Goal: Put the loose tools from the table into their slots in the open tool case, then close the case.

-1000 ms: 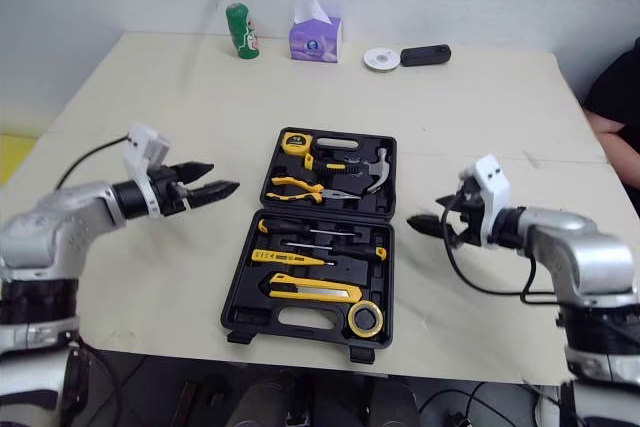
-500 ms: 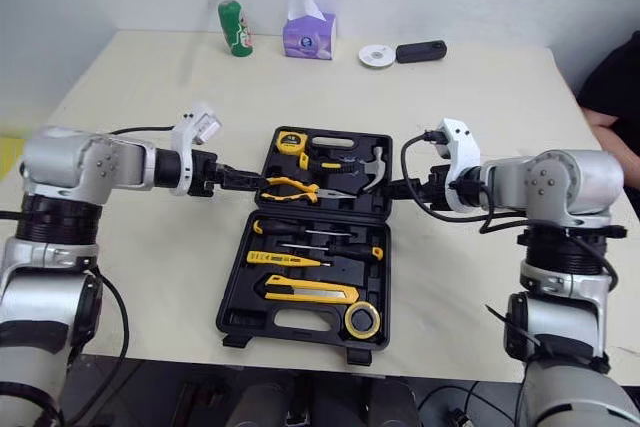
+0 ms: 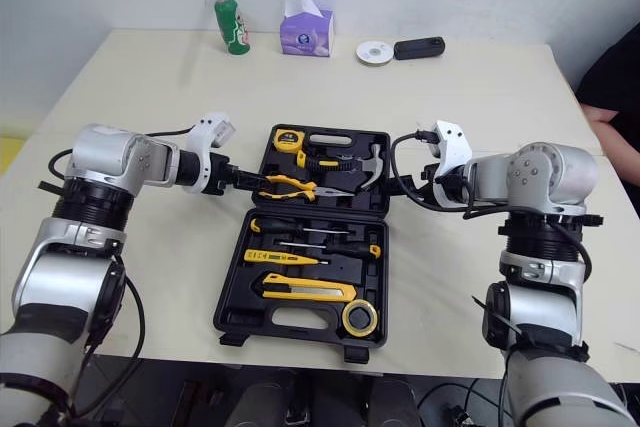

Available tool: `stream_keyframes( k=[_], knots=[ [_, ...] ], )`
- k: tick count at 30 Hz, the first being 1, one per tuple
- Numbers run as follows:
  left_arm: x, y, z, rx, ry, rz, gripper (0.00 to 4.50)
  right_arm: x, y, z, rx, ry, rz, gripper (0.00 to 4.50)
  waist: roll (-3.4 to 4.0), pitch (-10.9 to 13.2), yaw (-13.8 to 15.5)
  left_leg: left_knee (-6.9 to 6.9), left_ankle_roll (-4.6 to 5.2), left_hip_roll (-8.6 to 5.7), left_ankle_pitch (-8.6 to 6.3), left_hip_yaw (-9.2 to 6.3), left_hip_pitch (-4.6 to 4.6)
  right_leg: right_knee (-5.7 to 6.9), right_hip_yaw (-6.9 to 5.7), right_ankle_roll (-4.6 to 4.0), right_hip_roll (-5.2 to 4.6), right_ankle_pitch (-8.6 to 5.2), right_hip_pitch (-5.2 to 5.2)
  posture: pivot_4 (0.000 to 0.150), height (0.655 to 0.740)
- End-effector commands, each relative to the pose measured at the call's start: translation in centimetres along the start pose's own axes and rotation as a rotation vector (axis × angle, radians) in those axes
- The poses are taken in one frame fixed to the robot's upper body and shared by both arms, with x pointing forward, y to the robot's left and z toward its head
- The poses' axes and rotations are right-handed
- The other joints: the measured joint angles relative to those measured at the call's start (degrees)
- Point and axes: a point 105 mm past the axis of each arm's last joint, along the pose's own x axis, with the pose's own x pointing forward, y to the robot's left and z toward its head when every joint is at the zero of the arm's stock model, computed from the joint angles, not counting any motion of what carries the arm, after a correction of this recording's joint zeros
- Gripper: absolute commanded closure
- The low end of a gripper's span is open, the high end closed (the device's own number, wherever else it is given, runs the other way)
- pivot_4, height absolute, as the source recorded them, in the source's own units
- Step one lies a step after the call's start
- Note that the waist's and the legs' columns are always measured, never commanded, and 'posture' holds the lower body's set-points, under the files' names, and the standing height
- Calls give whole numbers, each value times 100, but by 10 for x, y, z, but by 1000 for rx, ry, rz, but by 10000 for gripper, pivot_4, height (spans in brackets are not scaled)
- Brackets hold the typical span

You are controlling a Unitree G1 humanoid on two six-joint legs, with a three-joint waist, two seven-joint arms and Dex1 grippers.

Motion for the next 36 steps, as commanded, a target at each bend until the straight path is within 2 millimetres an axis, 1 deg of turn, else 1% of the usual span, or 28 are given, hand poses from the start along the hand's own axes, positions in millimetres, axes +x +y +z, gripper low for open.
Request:
stream_keyframes(
  k=[1, 6, 11, 18, 22, 25, 28, 29, 30, 31, 32, 33, 34, 36],
  knots=[
    [-2, 1, 13, 32, -37, 30, 0, -5, 7, 10, -13, -35, 12, 874, 0, 0, -14, 0, 1, 0, 1, 0, 0, 0, 0, 0, -1, 0, 0, 1500, 7400],
    [0, 5, 13, 43, -30, 50, 0, -2, 9, 9, -14, -28, 9, 874, 0, 0, -26, 2, 4, -1, 3, 1, 0, 3, 1, 0, -3, 0, 1, 1500, 7400],
    [5, 5, 17, 33, -47, 51, 0, 1, 11, 8, -11, -28, 5, 874, 0, 0, -42, 2, 4, -1, 3, 0, 1, 6, 1, 0, -3, 0, 0, 1500, 7400],
    [9, 0, 16, 49, -28, 27, 0, 1, 6, 8, -9, -25, -31, 874, 0, 0, -49, 5, 6, -2, 5, 0, 1, 12, 2, 0, -6, 0, 0, 1500, 7400],
    [11, 2, 13, 53, -18, 37, 0, 4, 7, 5, -13, -17, -42, 874, 0, 0, -55, 5, 6, -2, 5, 0, 2, 15, 2, 0, -5, 0, 0, 1500, 7400],
    [12, 2, 12, 44, -24, 36, 7391, 6, 9, 4, -16, -12, -40, 0, 0, 0, -61, 7, 6, -2, 5, 0, 2, 18, 4, 0, -5, 0, 0, 1500, 7400],
    [14, -2, 11, 43, -22, 20, 19638, 9, 9, 0, -10, -3, -48, 0, 0, 0, -74, 8, 7, -2, 5, 0, 2, 20, 4, 0, -6, 0, 0, 1500, 7400],
    [15, -4, 10, 44, -20, 9, 24137, 12, 8, -2, -8, 6, -54, 5157, 0, 0, -86, 8, 7, -2, 5, 0, 2, 20, 4, 0, -6, 0, 0, 1500, 7400],
    [16, -5, 10, 44, -19, 1, 28404, 13, 8, -4, -8, 12, -58, 8072, 0, 0, -97, 8, 6, -2, 6, 0, 3, 22, 5, 0, -6, 0, 0, 1500, 7400],
    [16, -7, 10, 44, -21, -6, 33224, 14, 7, -5, -5, 17, -62, 13118, 0, -1, -100, 8, 6, -2, 6, 0, 5, 24, 7, 0, -5, 0, 1, 1500, 7400],
    [17, -7, 10, 43, -22, -8, 36959, 15, 7, -6, -1, 23, -63, 17925, -1, -2, -100, 8, 4, -2, 7, 0, 7, 28, 8, 0, -5, 0, 1, 1500, 7400],
    [17, -8, 10, 43, -21, -11, 39295, 16, 8, -6, -1, 27, -62, 21970, -1, -2, -101, 8, 4, -2, 8, 0, 13, 37, 13, 0, -6, 0, 2, 1500, 7400],
    [17, -8, 10, 42, -21, -12, 40351, 17, 9, -6, -1, 29, -61, 26585, -1, -2, -101, 9, 3, -2, 10, 1, 17, 39, 17, 0, -5, 0, 3, 1500, 7400],
    [18, -10, 10, 38, -25, -23, 40761, 19, 9, -8, -2, 35, -62, 36077, -1, -2, -100, 10, 1, -2, 15, 1, 16, 40, 21, 0, -6, 0, 3, 1500, 7400]
  ],
)
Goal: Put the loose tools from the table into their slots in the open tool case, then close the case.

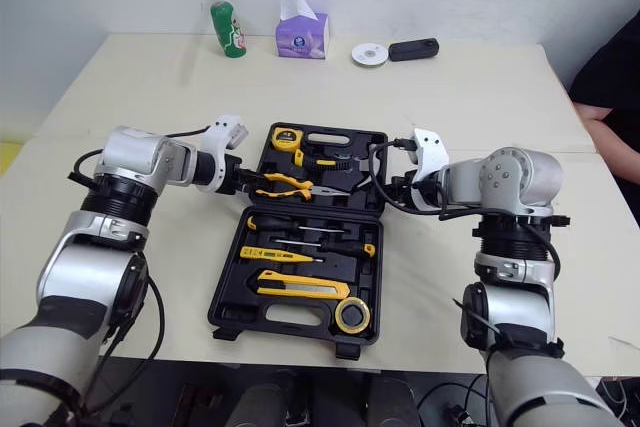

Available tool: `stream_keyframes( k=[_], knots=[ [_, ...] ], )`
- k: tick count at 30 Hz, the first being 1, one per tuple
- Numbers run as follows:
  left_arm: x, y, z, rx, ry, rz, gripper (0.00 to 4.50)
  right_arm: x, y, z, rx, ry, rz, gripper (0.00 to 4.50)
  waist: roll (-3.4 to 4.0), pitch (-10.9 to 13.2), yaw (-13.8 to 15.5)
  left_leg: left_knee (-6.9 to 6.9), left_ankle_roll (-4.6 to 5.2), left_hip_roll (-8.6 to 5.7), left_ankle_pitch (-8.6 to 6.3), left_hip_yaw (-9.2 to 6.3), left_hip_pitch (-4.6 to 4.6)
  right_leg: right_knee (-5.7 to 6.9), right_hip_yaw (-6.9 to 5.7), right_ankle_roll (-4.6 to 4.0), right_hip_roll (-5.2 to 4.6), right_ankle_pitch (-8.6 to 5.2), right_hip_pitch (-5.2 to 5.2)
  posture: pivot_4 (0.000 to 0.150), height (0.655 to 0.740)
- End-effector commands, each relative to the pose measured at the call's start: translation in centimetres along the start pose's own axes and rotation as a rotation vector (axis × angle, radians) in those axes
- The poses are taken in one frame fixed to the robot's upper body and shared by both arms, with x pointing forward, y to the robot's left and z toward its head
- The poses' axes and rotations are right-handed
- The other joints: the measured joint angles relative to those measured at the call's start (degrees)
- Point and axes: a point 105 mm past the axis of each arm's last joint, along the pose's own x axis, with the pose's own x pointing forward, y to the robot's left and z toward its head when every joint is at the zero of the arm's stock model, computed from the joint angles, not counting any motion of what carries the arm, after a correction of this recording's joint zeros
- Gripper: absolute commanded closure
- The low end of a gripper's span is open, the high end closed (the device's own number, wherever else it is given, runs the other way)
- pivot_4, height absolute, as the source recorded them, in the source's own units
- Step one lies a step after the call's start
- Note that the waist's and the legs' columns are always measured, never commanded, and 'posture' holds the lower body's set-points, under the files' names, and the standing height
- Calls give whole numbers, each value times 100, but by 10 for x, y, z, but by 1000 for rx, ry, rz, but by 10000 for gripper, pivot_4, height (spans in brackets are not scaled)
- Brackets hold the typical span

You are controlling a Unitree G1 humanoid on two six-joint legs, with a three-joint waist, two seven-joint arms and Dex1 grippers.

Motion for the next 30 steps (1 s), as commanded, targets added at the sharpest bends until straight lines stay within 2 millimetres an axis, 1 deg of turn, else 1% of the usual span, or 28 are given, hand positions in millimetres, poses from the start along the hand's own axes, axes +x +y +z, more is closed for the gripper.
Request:
stream_keyframes(
  k=[1, 2, 6, 10, 12, 13, 16, 18, 19, 21, 22, 24, 26, 27, 28, 30],
  knots=[
    [-3, -7, 5, -3, -31, -39, 40889, -1, -11, 0, 12, 3, -73, 41007, -1, 0, 2, 1, 0, 0, 0, 0, 0, 2, 2, 0, -1, 0, 0, 1500, 7400],
    [-3, -8, 5, -9, -34, -44, 40890, 0, -11, 1, 18, 1, -78, 44791, -5, -3, 1, 1, 0, 0, 0, 0, 0, 2, 4, 0, -1, 0, 0, 1500, 7400],
    [-3, -9, 4, -17, -40, -50, 40962, 0, -11, 1, 31, -9, -78, 45000, -9, -5, -2, 3, 0, -1, 0, -1, 0, 4, 12, 0, -1, 0, 0, 1500, 7400],
    [-5, -14, 10, -26, -85, -80, 41186, -1, -10, 2, 38, -29, -82, 45000, -9, -5, -3, 3, 0, 0, 0, -1, 0, 5, 14, 0, 0, 0, -1, 1500, 7400],
    [-13, -24, 26, 9, -185, -154, 41365, -4, -8, 18, 42, -172, -72, 45000, -9, -5, -1, 4, 0, -1, 0, -1, 0, 5, 15, 0, 0, 0, -1, 1500, 7400],
    [-17, -24, 34, 27, -236, -158, 41584, -8, -5, 26, 17, -239, -61, 45000, -9, -5, -2, 4, 0, -1, 0, 0, 0, 5, 16, 0, 0, 0, -1, 1500, 7400],
    [-27, -20, 49, 56, -351, -148, 41681, -17, 1, 38, -83, -381, -51, 45000, -9, -5, 0, 7, -2, -2, 1, 2, -13, 6, 22, 0, 1, 0, -15, 1500, 7400],
    [-33, -19, 57, 91, -443, -156, 41810, -23, 4, 43, -141, -473, -35, 45000, -10, -4, -1, 7, -2, -5, 2, 3, -26, 9, 23, 0, 2, 0, -29, 1500, 7400],
    [-35, -19, 59, 118, -484, -156, 41937, -26, 3, 45, -211, -518, -54, 45000, -10, -4, 0, 4, -2, -5, 2, 6, -35, 9, 25, 0, 3, 0, -40, 1500, 7400],
    [-36, -17, 58, 156, -521, -146, 42216, -31, 8, 49, -337, -613, -48, 45000, -10, -4, -2, 6, -2, -8, 2, 11, -67, 17, 24, 0, 4, 0, -78, 1500, 7400],
    [-36, -16, 58, 160, -544, -147, 42536, -28, 5, 45, -362, -615, -55, 45000, -10, -4, -1, 12, 0, -9, 3, 12, -85, 18, 21, 0, 6, 0, -95, 1500, 7400],
    [-39, -15, 63, 201, -649, -126, 43519, -24, -8, 41, -403, -664, -103, 45000, -10, -4, 2, 13, 1, -9, 4, 18, -93, 18, -9, 0, 10, 0, -102, 1500, 7400],
    [-48, -12, 68, 259, -802, -88, 43519, -24, -24, 38, -520, -741, -177, 45000, -12, -3, 5, 13, 3, -8, 5, 20, -93, 16, -15, 0, 8, 0, -101, 1500, 7400],
    [-51, -11, 68, 289, -851, -70, 43519, -25, -27, 36, -563, -771, -194, 45000, -13, -3, 5, 17, 5, -8, 6, 20, -94, 16, -17, 1, 6, 1, -100, 1500, 7400],
    [-52, -12, 65, 331, -876, -62, 43519, -25, -32, 33, -631, -791, -220, 45000, -15, -1, 5, 22, 8, -8, 7, 21, -93, 16, -17, 3, 3, 2, -97, 1500, 7400],
    [-45, -11, 50, 383, -843, -78, 43519, -22, -39, 25, -751, -813, -254, 45000, -16, -1, 0, 33, 10, -7, 9, 21, -93, 18, -17, 5, 3, 3, -93, 1500, 7400]
  ],
)
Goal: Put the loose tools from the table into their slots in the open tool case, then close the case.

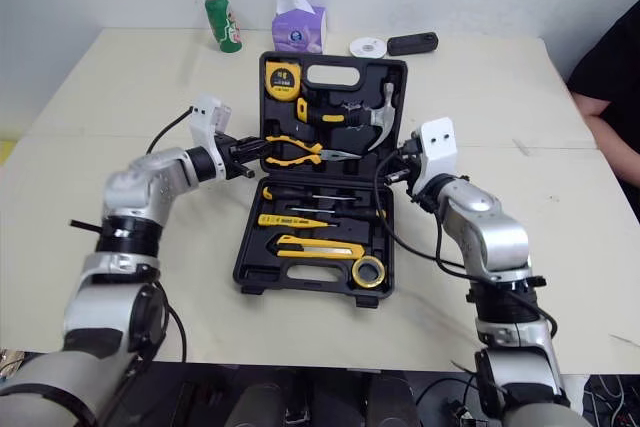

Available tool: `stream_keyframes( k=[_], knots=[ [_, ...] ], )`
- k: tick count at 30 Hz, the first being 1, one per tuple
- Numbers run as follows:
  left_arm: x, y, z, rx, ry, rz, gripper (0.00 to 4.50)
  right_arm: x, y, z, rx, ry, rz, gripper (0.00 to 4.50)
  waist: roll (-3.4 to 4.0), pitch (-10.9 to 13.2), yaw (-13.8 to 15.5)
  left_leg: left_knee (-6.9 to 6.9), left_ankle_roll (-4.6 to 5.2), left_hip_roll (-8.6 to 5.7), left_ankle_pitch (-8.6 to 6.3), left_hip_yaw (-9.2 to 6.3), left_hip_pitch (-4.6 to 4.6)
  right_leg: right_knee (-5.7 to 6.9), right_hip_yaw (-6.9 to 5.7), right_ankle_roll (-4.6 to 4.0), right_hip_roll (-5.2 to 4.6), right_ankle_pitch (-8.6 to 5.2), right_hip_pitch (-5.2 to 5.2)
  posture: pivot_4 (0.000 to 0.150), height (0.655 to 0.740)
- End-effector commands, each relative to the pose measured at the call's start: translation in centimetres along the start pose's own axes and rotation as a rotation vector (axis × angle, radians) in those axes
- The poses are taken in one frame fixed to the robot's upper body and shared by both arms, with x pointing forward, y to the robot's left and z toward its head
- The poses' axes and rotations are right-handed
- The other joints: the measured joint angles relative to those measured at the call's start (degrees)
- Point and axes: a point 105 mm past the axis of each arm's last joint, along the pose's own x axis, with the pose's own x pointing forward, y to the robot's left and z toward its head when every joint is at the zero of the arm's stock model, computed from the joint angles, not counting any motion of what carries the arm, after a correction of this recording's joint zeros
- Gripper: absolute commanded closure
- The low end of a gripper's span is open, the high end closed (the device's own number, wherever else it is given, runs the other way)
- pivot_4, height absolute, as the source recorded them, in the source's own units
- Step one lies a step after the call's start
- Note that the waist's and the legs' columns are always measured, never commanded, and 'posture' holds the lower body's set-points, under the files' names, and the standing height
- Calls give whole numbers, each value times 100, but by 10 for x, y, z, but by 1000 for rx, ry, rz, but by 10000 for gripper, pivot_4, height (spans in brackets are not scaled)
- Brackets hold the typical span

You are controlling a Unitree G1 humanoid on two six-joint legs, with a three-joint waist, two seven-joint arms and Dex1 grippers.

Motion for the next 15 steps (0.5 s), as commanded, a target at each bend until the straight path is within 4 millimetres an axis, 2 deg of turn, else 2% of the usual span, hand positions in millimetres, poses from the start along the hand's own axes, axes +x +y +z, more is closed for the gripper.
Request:
stream_keyframes(
  k=[1, 4, 7, 11, 15],
  knots=[
    [-20, -2, 38, 190, -184, -43, 43519, -15, -27, -4, -313, -96, -80, 45000, 0, 0, -5, 2, 0, 0, 0, 0, 1, 3, 0, 0, 0, 0, 1, 1500, 7400],
    [-32, 15, 32, 291, -256, 69, 43519, -21, -26, -27, -502, -123, -73, 45000, 0, 0, -5, 12, 1, 2, 0, -2, 5, 7, -1, 0, -2, 0, 7, 1500, 7400],
    [-45, 26, 36, 348, -346, 164, 43519, -28, -23, -45, -634, -133, -52, 45000, 0, 0, -19, 22, 2, 4, 1, -3, 7, 12, -1, -1, -4, 0, 10, 1500, 7400],
    [-56, 24, 36, 480, -366, 182, 43519, -36, -25, -56, -675, -152, -79, 45000, -1, 0, -20, 33, 2, 10, 1, -6, 7, 21, -2, -2, -3, 1, 12, 1500, 7400],
    [-65, 18, 22, 567, -359, 200, 43519, -44, -22, -70, -735, -143, -73, 45000, -1, -1, -22, 35, 3, 11, 0, -9, 8, 21, 0, -2, -3, 1, 16, 1500, 7400]
  ],
)
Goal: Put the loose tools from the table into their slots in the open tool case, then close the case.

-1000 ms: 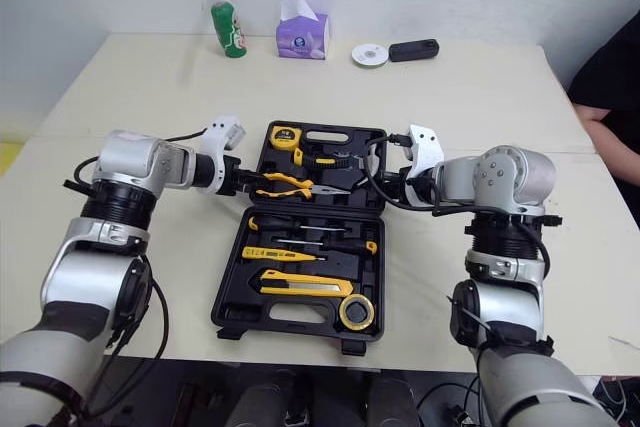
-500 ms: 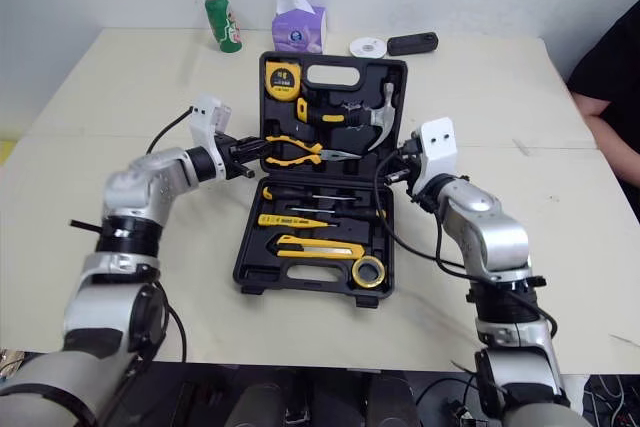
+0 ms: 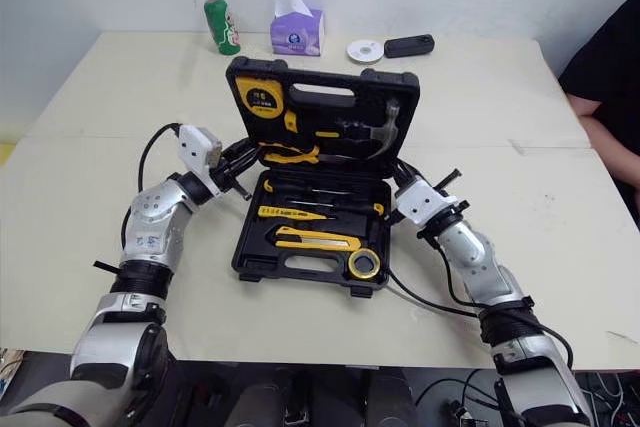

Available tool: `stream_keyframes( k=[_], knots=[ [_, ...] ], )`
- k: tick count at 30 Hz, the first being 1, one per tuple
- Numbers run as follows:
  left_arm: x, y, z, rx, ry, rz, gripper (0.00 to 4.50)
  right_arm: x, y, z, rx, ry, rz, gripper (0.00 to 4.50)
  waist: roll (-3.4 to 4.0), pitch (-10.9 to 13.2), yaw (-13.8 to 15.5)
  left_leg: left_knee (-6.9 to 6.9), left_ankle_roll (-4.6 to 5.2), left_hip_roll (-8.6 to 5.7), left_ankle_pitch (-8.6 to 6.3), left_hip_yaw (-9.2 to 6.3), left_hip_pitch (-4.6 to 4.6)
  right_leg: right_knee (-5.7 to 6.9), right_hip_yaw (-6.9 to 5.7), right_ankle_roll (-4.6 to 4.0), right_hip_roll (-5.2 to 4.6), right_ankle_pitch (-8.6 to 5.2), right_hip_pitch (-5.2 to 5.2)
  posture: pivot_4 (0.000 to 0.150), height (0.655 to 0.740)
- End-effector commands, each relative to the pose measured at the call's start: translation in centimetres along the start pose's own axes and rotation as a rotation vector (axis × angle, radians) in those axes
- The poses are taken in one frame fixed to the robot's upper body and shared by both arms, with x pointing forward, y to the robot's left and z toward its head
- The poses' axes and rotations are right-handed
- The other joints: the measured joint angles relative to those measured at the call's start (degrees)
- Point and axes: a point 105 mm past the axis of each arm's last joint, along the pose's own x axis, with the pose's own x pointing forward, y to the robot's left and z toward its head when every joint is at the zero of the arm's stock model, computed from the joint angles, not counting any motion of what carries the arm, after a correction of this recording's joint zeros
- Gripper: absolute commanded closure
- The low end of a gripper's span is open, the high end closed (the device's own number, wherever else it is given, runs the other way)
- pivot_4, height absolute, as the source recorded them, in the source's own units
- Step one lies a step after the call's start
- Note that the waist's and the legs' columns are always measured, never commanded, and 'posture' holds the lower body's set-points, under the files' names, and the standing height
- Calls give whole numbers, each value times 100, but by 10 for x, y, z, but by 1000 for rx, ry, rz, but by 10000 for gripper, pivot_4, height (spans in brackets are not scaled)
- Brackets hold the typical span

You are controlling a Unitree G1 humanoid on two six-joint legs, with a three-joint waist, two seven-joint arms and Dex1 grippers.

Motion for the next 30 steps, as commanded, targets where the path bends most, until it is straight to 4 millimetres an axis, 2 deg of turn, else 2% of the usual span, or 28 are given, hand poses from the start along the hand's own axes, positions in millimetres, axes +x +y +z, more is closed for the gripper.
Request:
stream_keyframes(
  k=[1, 5, 8, 16, 17, 19, 21, 24, 25, 30],
  knots=[
    [-28, 35, 28, 175, -82, 149, 43519, -37, -4, -47, -88, 192, 14, 45000, -2, -1, 2, 1, 0, 1, 0, -4, 2, 0, 1, 0, 0, 0, 5, 1500, 7400],
    [-40, 22, 14, 205, -41, 140, 43519, -35, 3, -38, -80, 138, 23, 45000, -9, -6, -1, 6, 0, 2, 0, -18, 18, -2, 11, -2, -3, -1, 31, 1500, 7400],
    [-45, 21, 11, 187, -34, 157, 43519, -34, 10, -31, -89, 102, 50, 45000, -9, -6, 10, -1, 0, 11, -4, -30, 71, -29, 12, -6, -5, -3, 95, 1500, 7400],
    [-48, 15, 4, 127, -8, 122, 43519, -43, 15, -37, -85, 146, 108, 45000, -16, -12, 6, -1, -2, 13, -13, -31, 96, -28, 14, -7, -30, -4, 117, 1500, 7400],
    [-49, 14, 4, 116, -10, 111, 34885, -43, 15, -34, -84, 135, 119, 37321, -18, -13, 11, -1, -2, 13, -13, -31, 97, -29, 13, -7, -30, -4, 119, 1500, 7400],
    [-50, 13, 5, 105, -12, 101, 26841, -44, 16, -32, -84, 125, 130, 28081, -25, -16, 13, -1, -2, 13, -13, -34, 97, -30, 10, -8, -31, -4, 121, 1500, 7400],
    [-63, 11, 7, 155, 18, 60, 17794, -55, 14, -26, -124, 102, 167, 18869, -23, -16, -22, -3, -1, 13, -13, -34, 94, -32, 10, -9, -34, -5, 119, 1500, 7400],
    [-95, 19, 6, 160, 97, 75, 3250, -74, 3, -20, -174, 82, 182, 3280, -24, -16, -4, -4, -7, 14, -18, -34, 103, -31, 10, -12, -38, -7, 121, 1500, 7400],
    [-107, 22, 1, 130, 141, 85, 355, -81, 0, -22, -177, 102, 180, 95, -24, -16, 5, -4, -8, 14, -19, -35, 104, -30, 10, -14, -39, -8, 121, 1500, 7400],
    [-161, 26, -22, -49, 342, 93, 355, -119, -13, -43, -197, 232, 226, 95, -26, -19, 45, 0, -9, 12, -29, -44, 113, -34, 8, -17, -50, -10, 138, 1500, 7400]
  ],
)
